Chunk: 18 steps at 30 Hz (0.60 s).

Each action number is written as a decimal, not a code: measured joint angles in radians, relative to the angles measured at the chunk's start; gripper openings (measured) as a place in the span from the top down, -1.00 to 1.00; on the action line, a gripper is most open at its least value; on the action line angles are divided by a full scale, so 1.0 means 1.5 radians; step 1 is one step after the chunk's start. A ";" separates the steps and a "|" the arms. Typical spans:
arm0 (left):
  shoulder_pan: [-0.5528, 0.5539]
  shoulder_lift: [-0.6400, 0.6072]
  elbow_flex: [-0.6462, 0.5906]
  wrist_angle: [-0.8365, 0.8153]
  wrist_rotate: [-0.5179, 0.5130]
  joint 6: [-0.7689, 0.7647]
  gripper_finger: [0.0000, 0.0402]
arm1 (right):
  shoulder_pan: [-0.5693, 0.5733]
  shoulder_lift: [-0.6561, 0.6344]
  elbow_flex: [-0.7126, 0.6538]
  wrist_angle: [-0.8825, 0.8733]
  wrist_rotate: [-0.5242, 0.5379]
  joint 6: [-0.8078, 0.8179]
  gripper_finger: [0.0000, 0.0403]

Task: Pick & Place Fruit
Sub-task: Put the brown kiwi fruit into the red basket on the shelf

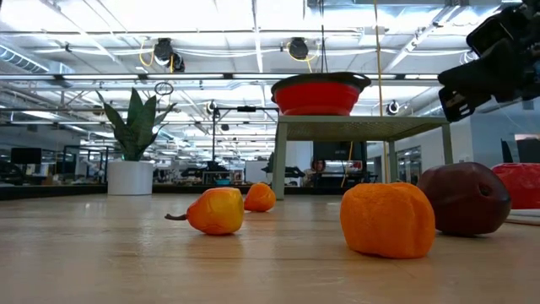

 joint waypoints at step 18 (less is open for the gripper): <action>-0.177 0.019 -0.010 -0.161 -0.026 -0.391 0.98 | 0.000 0.000 0.000 0.009 0.000 0.013 1.00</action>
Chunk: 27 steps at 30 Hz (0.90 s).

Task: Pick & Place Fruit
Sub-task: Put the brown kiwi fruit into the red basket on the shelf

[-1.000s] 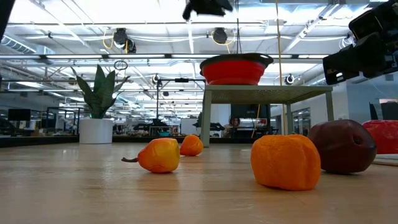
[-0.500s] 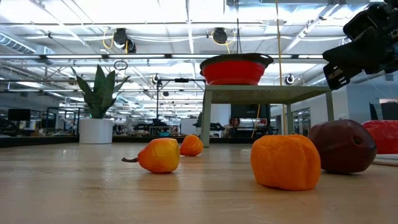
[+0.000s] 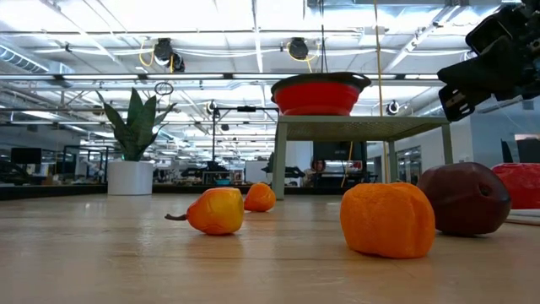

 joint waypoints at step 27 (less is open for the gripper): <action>-0.057 -0.073 -0.358 0.282 -0.008 -0.001 0.98 | 0.000 0.000 0.000 0.006 0.000 0.018 1.00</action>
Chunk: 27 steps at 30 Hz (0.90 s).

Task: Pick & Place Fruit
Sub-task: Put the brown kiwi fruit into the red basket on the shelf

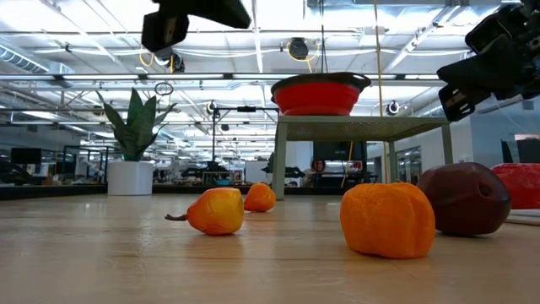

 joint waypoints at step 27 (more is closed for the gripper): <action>-0.196 -0.172 -0.248 0.055 -0.040 -0.166 0.99 | 0.000 0.000 0.000 -0.001 0.013 0.002 1.00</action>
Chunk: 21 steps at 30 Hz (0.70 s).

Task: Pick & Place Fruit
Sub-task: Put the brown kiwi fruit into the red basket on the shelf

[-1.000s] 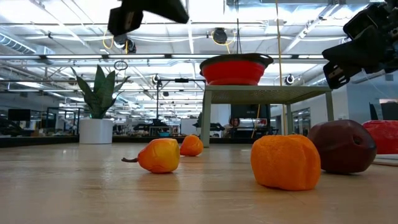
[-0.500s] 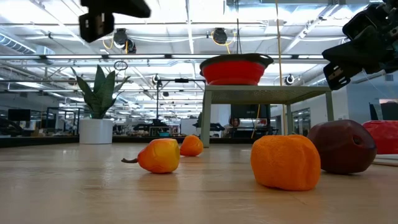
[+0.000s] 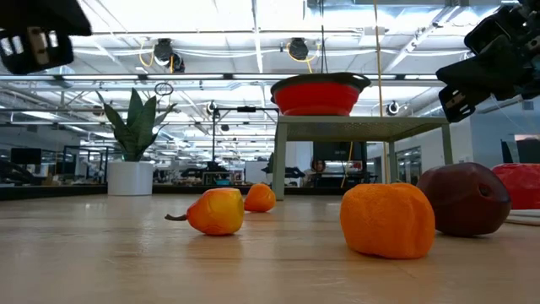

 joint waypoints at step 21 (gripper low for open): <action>-0.061 0.000 -0.008 -0.128 0.244 -0.475 0.99 | 0.000 0.000 0.000 0.000 0.045 0.005 1.00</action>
